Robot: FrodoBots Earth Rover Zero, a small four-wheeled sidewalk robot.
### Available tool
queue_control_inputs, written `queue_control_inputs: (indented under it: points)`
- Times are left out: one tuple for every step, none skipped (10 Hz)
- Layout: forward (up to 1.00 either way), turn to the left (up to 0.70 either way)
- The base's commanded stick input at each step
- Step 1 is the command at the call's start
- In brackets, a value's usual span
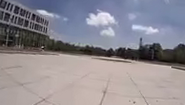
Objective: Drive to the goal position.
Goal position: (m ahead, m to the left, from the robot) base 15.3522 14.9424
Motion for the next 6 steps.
queue_control_inputs:
  points:
    - [0.5, 0.04]
    - [0.5, 0.0]
    - [0.5, 0.0]
    - [0.5, 0.0]
    - [0.5, 0.0]
    - [0.5, 0.0]
